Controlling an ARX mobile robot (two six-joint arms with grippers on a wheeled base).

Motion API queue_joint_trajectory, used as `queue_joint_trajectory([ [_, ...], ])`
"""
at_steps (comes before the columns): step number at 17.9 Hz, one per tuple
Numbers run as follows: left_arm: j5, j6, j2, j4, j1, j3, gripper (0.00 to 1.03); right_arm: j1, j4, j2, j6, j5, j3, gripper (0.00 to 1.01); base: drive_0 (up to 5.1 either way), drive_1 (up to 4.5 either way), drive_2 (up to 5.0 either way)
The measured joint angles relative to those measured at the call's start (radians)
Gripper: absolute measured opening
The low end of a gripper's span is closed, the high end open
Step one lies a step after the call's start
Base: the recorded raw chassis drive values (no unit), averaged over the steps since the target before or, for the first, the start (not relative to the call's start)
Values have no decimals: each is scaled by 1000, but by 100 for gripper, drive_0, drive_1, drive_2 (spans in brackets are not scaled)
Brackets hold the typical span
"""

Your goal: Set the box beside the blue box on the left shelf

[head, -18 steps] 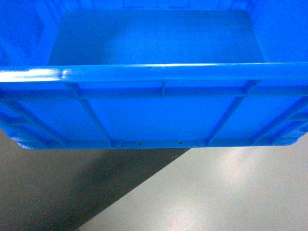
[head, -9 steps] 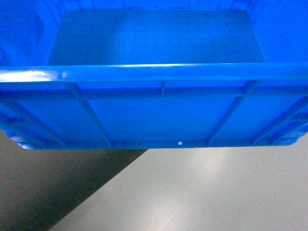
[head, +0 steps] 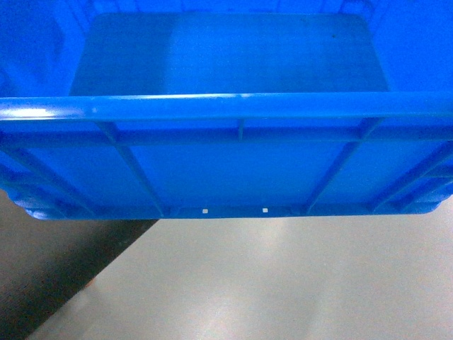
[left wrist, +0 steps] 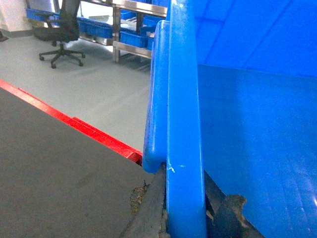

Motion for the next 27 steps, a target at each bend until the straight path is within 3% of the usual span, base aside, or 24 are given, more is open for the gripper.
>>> queue_joint_trajectory([
  [23,-1,0,0,-1,0,0,8,0,0,0,0,0,0,8,-162,-162,-162],
  [27,2,0,-1,0,-2,0,8,0,-4,-8,-3,6,-1,8,-71,358,-501],
])
